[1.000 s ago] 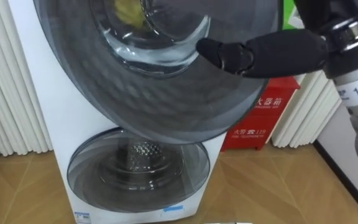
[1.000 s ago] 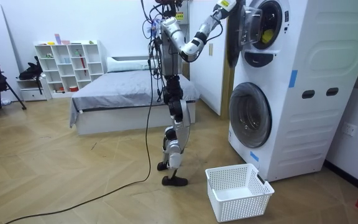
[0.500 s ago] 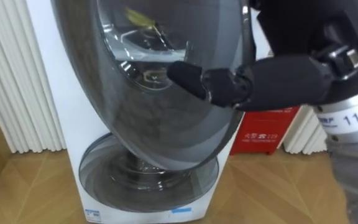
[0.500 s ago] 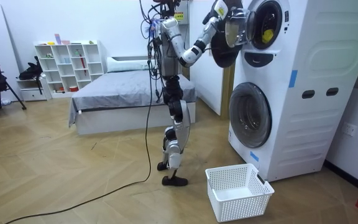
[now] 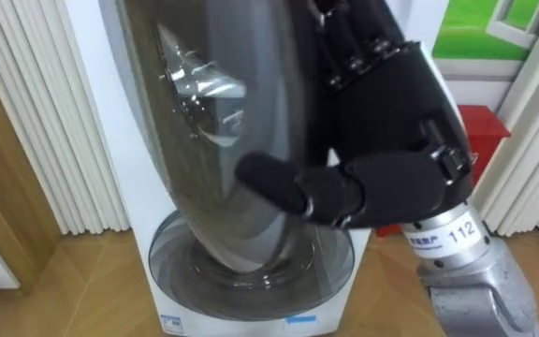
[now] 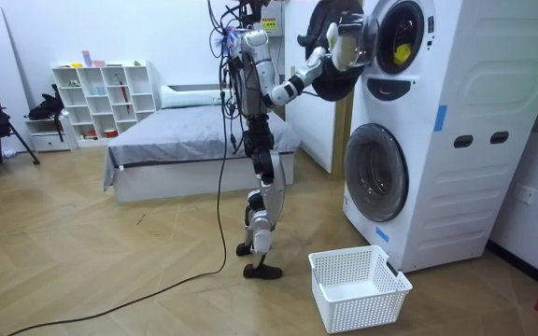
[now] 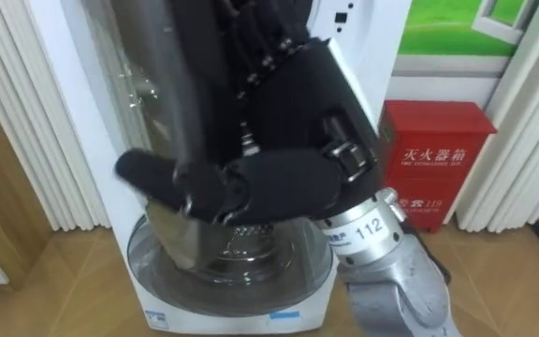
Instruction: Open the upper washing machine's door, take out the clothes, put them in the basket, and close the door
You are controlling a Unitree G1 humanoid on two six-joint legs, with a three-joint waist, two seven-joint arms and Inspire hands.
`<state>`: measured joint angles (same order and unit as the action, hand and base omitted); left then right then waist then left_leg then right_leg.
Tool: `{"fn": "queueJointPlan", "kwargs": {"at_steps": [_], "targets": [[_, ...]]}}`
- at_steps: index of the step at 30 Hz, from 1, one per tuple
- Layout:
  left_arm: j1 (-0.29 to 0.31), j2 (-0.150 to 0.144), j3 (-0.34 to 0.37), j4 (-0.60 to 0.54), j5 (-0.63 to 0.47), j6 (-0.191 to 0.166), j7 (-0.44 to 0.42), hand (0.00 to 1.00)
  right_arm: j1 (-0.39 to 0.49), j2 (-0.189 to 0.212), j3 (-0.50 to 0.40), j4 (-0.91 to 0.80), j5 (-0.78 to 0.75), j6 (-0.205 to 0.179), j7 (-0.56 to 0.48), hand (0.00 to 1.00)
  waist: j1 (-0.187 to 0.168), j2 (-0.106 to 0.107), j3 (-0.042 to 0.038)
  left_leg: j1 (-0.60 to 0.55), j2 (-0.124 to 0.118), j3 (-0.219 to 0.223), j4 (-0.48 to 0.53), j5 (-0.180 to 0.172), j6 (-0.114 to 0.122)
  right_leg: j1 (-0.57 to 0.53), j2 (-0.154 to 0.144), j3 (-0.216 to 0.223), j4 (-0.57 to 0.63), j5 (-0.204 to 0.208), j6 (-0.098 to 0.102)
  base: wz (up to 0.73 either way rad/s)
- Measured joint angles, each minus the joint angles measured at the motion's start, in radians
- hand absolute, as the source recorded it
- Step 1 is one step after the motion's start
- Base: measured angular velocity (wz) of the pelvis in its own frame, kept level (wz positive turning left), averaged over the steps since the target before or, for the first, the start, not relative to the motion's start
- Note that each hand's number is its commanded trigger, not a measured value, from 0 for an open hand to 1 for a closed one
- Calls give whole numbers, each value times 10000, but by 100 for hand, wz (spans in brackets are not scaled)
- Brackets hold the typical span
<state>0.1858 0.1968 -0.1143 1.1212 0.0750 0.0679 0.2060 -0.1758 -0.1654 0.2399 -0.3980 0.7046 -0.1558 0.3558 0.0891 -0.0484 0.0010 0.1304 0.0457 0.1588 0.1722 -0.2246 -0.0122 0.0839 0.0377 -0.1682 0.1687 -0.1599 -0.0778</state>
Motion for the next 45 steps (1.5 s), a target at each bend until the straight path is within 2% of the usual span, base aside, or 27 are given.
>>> {"fn": "queueJointPlan", "kwargs": {"at_steps": [6, 12, 25, 28, 32, 35, 42, 45], "targets": [[-167, -81, -69, -3, 57, -8, 0, 0, 7, 214, 472, 108, 9, -98, 482, 0, 102, -79, 3, 32, -12, 19, 72, 1, 4, 13, -12, 26, -9, 0, 1, 0], [-254, -191, -67, -21, 57, -2, -1, 0, -11, 253, 894, 305, 7, -61, 683, 0, 556, -69, 9, 1, -16, -25, 111, 3, 6, 48, -27, -42, -12, 2, -2, 4], [-308, -181, -62, -20, 53, 51, -269, 0, -175, 204, 2161, 1005, -741, 1603, 760, 0, 1147, -121, 40, -200, -45, -282, 108, 3, 7, -31, -46, -371, -196, 20, -5, 6], [-396, -136, -66, -29, 47, 80, -358, 0, -432, 149, 2508, 1457, -1440, 1768, 828, 0, 1331, -175, 61, -305, -38, -305, 105, 4, 6, -68, -41, -380, -193, 19, -6, 0], [-520, -33, -67, -23, 48, 65, -366, 0, -446, 148, 2712, 1836, -2194, 1944, 853, 0, 1483, -358, 143, -422, -40, -333, 101, 4, 6, -174, -49, -461, -185, 20, -5, 3], [-576, -15, -78, -22, 47, 65, -348, 0, -503, 163, 2890, 2094, -2689, 2031, 830, 0, 1590, -422, 126, -545, -59, -341, 103, 3, 7, -239, -68, -478, -189, 18, -1, 0], [-523, -32, -77, -8, 52, 161, -180, 0, -741, 199, 2926, 2693, -3054, 2234, 745, 0, 1651, -414, 130, -539, -55, -354, 107, 5, 9, -253, -73, -515, -174, 21, 1, 0], [-456, -45, -82, -9, 48, 206, -168, 0, -727, 191, 2931, 3092, -3101, 2293, 569, 0, 1597, -348, 169, -490, -53, -395, 107, 4, 10, -159, -71, -546, -177, 21, 1, 3]]}}
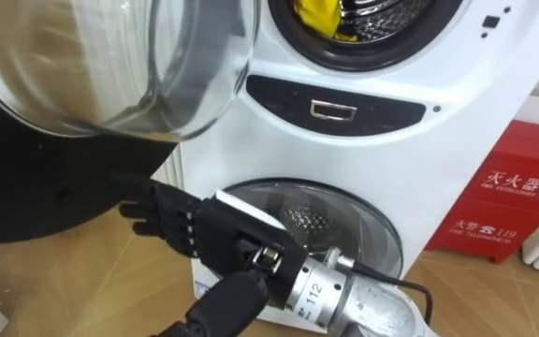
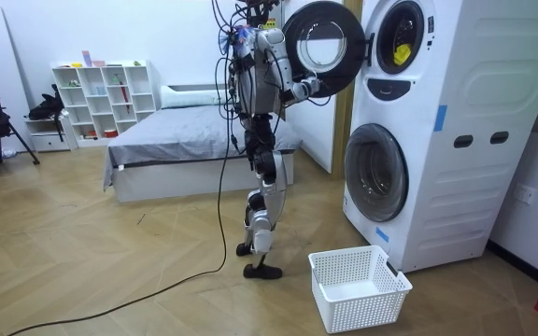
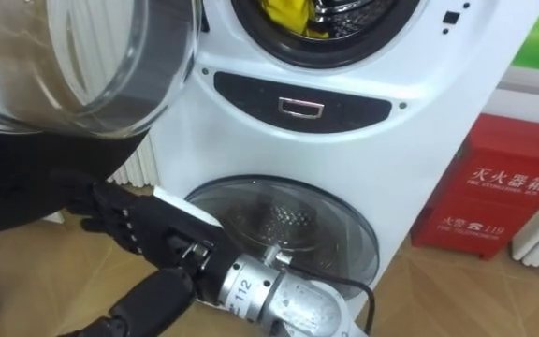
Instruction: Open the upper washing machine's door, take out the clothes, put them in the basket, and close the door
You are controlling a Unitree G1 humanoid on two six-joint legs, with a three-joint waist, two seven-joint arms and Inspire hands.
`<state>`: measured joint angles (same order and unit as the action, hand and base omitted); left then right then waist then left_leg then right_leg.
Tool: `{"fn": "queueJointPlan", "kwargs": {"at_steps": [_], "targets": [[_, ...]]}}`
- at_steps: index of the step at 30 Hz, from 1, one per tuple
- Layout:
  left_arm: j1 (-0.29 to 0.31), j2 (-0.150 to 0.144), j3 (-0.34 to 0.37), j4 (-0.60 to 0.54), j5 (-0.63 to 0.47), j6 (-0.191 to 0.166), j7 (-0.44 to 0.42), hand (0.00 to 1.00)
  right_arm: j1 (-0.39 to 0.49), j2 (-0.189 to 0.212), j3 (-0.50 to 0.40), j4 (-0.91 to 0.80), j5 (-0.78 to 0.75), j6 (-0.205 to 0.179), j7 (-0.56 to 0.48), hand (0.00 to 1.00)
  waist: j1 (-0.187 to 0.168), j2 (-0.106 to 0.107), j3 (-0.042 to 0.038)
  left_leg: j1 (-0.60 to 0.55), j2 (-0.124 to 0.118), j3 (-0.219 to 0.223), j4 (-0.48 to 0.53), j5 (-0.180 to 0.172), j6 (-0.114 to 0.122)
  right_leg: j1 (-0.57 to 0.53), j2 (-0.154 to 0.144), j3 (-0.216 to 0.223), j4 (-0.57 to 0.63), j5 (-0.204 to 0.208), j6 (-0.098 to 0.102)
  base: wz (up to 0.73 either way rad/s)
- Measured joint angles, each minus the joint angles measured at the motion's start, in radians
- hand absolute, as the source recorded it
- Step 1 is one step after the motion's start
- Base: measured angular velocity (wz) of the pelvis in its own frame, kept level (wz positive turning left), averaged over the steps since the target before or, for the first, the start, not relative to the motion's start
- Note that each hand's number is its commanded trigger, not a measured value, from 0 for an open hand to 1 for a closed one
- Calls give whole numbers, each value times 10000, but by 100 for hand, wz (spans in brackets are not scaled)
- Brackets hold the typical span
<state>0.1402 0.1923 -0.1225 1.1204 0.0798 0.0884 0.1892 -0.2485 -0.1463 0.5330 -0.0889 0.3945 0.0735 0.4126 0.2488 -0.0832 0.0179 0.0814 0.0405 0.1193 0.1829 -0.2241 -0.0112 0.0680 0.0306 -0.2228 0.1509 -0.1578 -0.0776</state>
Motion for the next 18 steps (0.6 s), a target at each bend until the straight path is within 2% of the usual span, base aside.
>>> {"fn": "queueJointPlan", "kwargs": {"at_steps": [2, 7, 10, 12, 15, 18], "targets": [[11, -49, -1, 0, -1, 52, 1, 0, 0, -93, -7, 19, 1, 154, -267, 0, -27, 47, 21, -29, -7, -101, -11, -2, 1, -9, -3, -12, 1, 0, 0, 6], [67, -153, 27, -4, 6, 147, -15, 0, 55, -197, -41, 22, -8, 147, -519, 0, -203, 182, 16, -39, -7, -158, -15, -4, -1, 5, 0, -26, 7, 2, 2, 4], [59, -181, 24, -52, 0, 143, -32, 0, 415, -345, -71, 70, -219, 125, -793, 0, -306, 277, -25, -41, -8, -129, -32, -4, -1, -13, -1, -29, 6, 2, 2, 0], [54, -189, 41, -121, -1, 137, -34, 0, 705, -498, -149, 182, -513, 133, -936, 0, -455, 295, -95, -27, -9, -112, -26, -3, 0, -24, -9, -28, 6, 2, 3, 2], [127, -208, 147, -120, -12, 35, -36, 0, 1318, -579, -768, 192, -886, 137, -1197, 0, -696, 376, -136, 25, -6, -101, -11, 0, 6, 43, -23, -14, 8, 3, 4, -2], [326, -223, 238, -121, 0, -125, -1, 0, 1622, -666, -1384, 190, -1006, 131, -1637, 0, -1047, 392, -130, 99, -7, -66, -20, 2, 8, 45, -18, 39, 12, 3, 5, -7]]}}
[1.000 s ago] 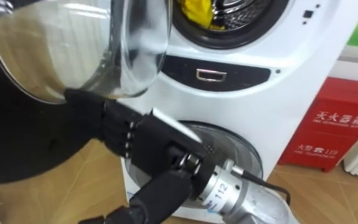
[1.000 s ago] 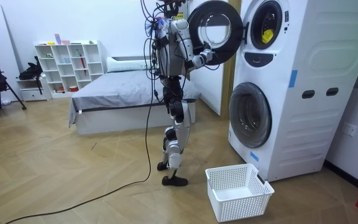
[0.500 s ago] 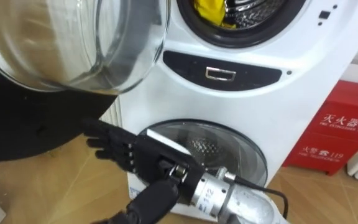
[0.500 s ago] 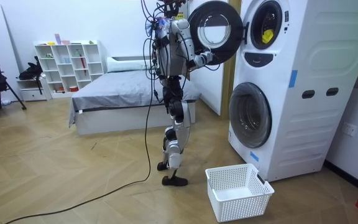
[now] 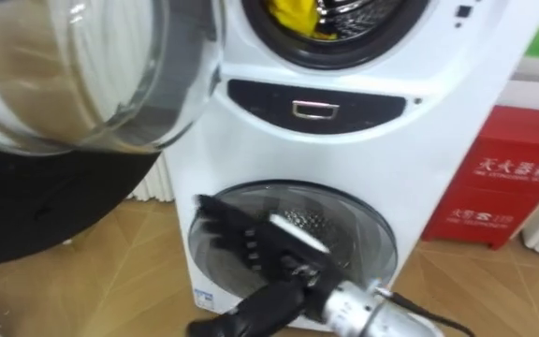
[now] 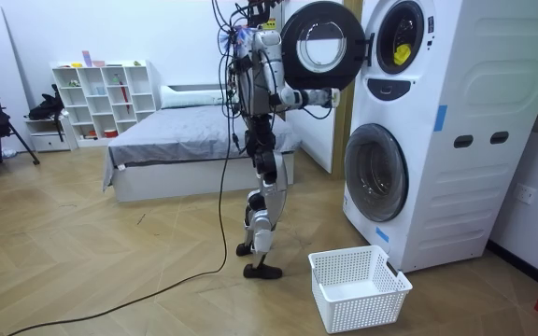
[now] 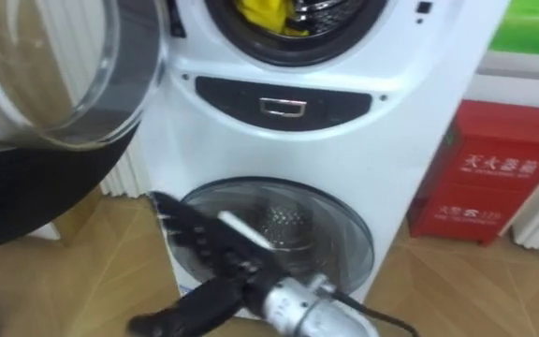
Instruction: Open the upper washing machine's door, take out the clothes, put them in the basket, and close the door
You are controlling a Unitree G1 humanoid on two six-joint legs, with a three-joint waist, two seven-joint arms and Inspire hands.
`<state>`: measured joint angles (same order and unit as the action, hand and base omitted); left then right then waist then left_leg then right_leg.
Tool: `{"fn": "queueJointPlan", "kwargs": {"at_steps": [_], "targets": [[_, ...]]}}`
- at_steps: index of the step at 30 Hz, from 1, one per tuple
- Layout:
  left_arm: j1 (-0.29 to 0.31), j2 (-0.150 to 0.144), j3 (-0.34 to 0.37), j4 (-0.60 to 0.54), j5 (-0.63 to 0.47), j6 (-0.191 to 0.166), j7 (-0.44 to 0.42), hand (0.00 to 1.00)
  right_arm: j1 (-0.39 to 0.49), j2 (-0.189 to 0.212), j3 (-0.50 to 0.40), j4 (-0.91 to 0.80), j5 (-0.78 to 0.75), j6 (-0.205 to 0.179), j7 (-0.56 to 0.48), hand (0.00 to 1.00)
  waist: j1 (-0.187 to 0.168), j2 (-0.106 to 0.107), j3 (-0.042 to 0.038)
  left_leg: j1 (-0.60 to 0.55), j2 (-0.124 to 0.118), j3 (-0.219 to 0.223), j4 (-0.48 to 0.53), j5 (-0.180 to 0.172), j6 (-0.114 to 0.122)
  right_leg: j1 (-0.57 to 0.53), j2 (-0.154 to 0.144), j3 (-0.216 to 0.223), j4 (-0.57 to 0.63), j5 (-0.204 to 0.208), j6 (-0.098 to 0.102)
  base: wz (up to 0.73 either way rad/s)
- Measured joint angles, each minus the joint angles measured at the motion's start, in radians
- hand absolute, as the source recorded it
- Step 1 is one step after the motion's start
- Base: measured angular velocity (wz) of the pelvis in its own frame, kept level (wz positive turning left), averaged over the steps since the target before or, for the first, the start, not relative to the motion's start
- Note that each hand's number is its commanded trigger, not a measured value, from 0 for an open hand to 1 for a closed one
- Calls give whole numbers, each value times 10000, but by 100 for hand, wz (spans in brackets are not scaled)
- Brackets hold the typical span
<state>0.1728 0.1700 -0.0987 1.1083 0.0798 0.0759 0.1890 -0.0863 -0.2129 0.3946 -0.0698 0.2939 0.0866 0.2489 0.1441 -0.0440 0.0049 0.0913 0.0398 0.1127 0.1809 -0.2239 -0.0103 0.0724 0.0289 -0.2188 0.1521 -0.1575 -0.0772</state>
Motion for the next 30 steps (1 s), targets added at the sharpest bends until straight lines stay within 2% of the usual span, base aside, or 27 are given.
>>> {"fn": "queueJointPlan", "kwargs": {"at_steps": [5, 7, 12, 14, 20, 26, 30], "targets": [[142, 1, 128, 13, 0, -40, 39, 0, 155, -99, -1295, -1, -290, -45, -741, 0, -557, -8, 0, 198, -6, 7, -14, 1, -2, 172, 21, 70, -15, -2, -2, -1], [185, 10, 190, 35, 6, -41, 39, 0, 156, -51, -1583, -54, -304, -55, -1014, 0, -607, -33, -17, 218, -9, 29, -6, 2, -3, 176, 24, 121, -16, -5, -5, -5], [211, 29, 253, 95, 45, -40, 37, 0, 150, -107, -2069, -819, -294, -66, -1375, 0, -640, -147, -79, 237, -1, 130, 4, 3, -3, 148, 35, 200, -15, -5, -5, -5], [223, 28, 392, 102, 44, -40, 34, 0, 63, -106, -2262, -1086, -260, -320, -1373, 0, -643, -184, -93, 290, 5, 124, -1, 3, -3, 222, 41, 202, -19, -4, -5, 0], [149, 0, 862, 96, 25, 21, -27, 0, -559, -95, -2576, -1098, -250, -321, -1366, 0, -609, -245, -69, 345, 10, 184, -18, 3, -3, 256, 41, 211, -14, -6, -5, 0], [158, -30, 924, 119, 22, 65, -35, 0, -1225, 33, -2603, -1096, -251, -323, -1350, 0, -504, -200, -33, 386, 26, 214, 31, 2, -3, 280, 49, 256, -19, -11, -7, -2], [185, -20, 932, 113, 30, 99, -34, 0, -1468, 33, -2593, -1091, -158, -323, -1314, 0, -397, -172, 7, 205, 130, 174, 410, -37, -23, 320, 49, 176, 19, -13, -13, 4]]}}
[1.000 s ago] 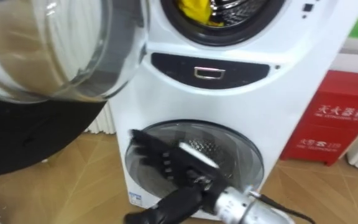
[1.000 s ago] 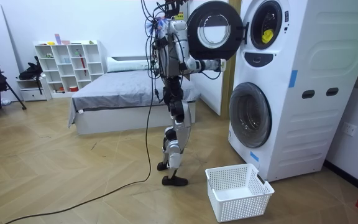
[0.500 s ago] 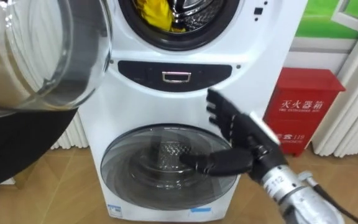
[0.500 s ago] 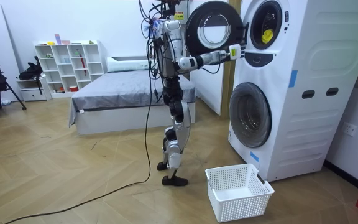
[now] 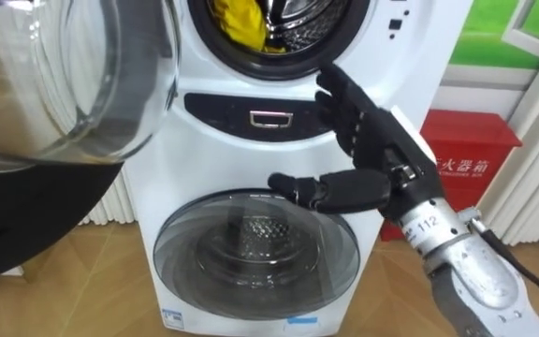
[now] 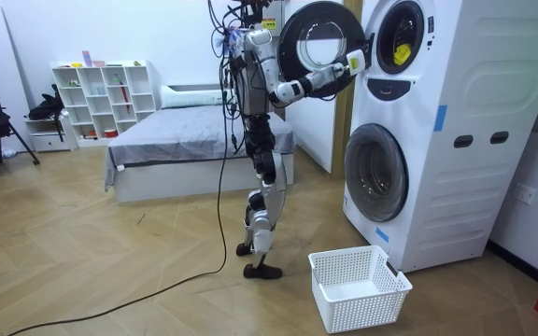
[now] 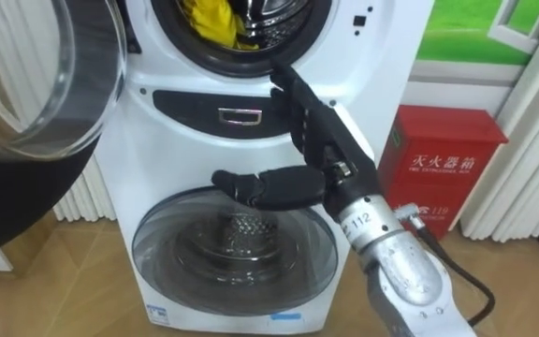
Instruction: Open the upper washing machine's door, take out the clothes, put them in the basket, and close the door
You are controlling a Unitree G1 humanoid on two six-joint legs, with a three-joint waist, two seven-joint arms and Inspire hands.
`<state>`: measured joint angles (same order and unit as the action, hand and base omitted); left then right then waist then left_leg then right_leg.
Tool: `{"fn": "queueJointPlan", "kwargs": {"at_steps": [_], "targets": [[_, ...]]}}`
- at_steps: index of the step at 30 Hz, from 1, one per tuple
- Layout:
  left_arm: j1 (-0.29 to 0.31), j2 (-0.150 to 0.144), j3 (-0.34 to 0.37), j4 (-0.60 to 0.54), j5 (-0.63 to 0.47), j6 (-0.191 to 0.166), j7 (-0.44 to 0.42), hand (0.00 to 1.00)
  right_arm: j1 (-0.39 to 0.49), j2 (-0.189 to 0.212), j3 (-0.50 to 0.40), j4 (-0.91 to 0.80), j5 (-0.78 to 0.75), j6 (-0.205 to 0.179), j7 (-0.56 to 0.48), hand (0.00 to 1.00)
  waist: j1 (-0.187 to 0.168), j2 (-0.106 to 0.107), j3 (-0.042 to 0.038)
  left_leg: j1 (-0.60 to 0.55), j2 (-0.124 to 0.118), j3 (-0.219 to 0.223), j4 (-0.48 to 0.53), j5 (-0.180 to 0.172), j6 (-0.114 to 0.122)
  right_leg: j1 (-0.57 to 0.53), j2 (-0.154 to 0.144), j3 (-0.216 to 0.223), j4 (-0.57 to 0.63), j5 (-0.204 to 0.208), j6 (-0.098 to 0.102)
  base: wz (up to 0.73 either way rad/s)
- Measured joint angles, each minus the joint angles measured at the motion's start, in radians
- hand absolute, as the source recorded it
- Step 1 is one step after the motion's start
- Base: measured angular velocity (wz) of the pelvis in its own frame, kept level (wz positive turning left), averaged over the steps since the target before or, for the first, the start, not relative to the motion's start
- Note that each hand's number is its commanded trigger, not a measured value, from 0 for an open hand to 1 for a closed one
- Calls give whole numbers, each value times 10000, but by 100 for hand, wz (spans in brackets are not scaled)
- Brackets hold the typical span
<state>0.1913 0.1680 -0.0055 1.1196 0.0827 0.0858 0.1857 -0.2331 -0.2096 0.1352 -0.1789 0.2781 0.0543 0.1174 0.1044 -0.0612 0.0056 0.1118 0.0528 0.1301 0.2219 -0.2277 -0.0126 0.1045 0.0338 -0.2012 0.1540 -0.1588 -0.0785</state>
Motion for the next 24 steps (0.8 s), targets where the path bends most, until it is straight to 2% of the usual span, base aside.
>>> {"fn": "queueJointPlan", "kwargs": {"at_steps": [3, 5, 8, 9, 10, 11, 12, 13, 15, 16, 17, 19, 20, 21, 23, 24], "targets": [[68, 21, 9, -31, 2, 9, 2, 0, -3, 17, 2, 25, 242, 0, 51, 0, 128, 4, 94, -469, 152, -17, 1086, -298, -113, -90, 40, -49, 337, -251, -143, 3], [101, 39, 51, -33, 12, 15, 1, 0, 18, 64, 11, 72, 307, 0, 42, 0, 297, -33, 128, -1070, 328, -16, 2602, -438, -196, -250, 43, 13, 779, -593, -269, 0], [247, 41, 129, -30, 216, 139, -10, 0, 5, 69, 7, 133, 411, -25, -81, 0, 413, -3, 118, -1888, 574, -117, 4339, -438, -197, -131, 223, 133, 1089, -805, -468, -4], [246, 46, 136, -22, 230, 178, -8, 0, -1, 69, 8, 188, 487, -32, -123, 0, 424, -29, 118, -2023, 565, -208, 4509, -472, -250, -118, 240, 157, 1126, -840, -505, 17], [231, 26, 126, -16, 247, 187, -10, 0, -29, 73, 8, 320, 633, -32, -209, 0, 403, -78, 113, -2408, 558, -313, 4460, -504, -217, -150, 236, 166, 1167, -879, -537, 7], [218, -16, 117, -20, 312, 186, -10, 0, -128, 82, 33, 505, 655, -28, -253, 0, 436, -156, 95, -2835, 554, -227, 4047, -493, -239, -159, 216, 146, 1182, -896, -552, 0], [225, -18, 120, -20, 306, 187, -9, 0, -203, 86, 59, 614, 669, -21, -279, 0, 463, -124, 115, -3049, 558, -212, 3734, -447, -314, -157, 207, 122, 1180, -912, -572, -16], [227, 6, 160, -20, 301, 188, 3, 0, -276, 64, 56, 753, 746, -17, -309, 0, 485, -139, 103, -3480, 552, -216, 2950, -232, -465, -144, 208, 119, 1182, -979, -580, -13], [312, 38, 215, -2, 295, 185, 49, 0, -278, -20, 51, 789, 838, -5, -391, 0, 557, -178, 75, -3792, 541, -222, 1553, 1188, -403, 18, 157, 225, 1182, -1178, -463, -15], [350, 38, 215, -2, 294, 179, 51, 0, -292, -38, 51, 785, 845, -7, -435, 0, 580, -207, 24, -3755, 529, -217, 1344, 1533, -387, 64, 144, 246, 1183, -1233, -420, -7], [356, 47, 211, -4, 295, 171, 49, 0, -343, -102, 51, 768, 913, -8, -581, 0, 562, -307, -5, -3590, 367, -251, 1072, 1958, -196, 105, 71, 260, 1168, -1326, -310, 0], [419, 40, 191, 5, 295, 167, -5, 0, -500, -154, 92, 770, 1021, -7, -752, 0, 575, -443, -48, -3449, 195, -207, 1105, 2050, -52, 274, -60, 313, 893, -1347, -198, 0], [386, 30, 196, -4, 295, 165, -24, 0, -608, -181, 110, 770, 1113, -8, -836, 0, 568, -456, -52, -3432, 120, -185, 1250, 1906, -12, 432, -127, 300, 753, -1298, -117, 3], [358, 30, 199, -5, 291, 163, -28, 0, -660, -192, 115, 769, 1121, -8, -878, 0, 566, -449, -45, -3437, 105, -163, 1326, 1816, 21, 475, -156, 304, 721, -1291, -97, 4], [324, 55, 292, -20, 303, 163, -50, 0, -784, -201, 117, 760, 1123, -7, -1002, 0, 664, -410, -24, -3475, 149, 35, 1701, 1387, 44, 595, -248, 326, 686, -1344, 35, -14], [328, 55, 336, -15, 297, 177, -77, 0, -818, -201, 121, 760, 1106, -7, -1021, 0, 679, -399, -16, -3477, 118, 63, 1737, 1317, 56, 637, -299, 305, 684, -1370, 81, -11]]}}
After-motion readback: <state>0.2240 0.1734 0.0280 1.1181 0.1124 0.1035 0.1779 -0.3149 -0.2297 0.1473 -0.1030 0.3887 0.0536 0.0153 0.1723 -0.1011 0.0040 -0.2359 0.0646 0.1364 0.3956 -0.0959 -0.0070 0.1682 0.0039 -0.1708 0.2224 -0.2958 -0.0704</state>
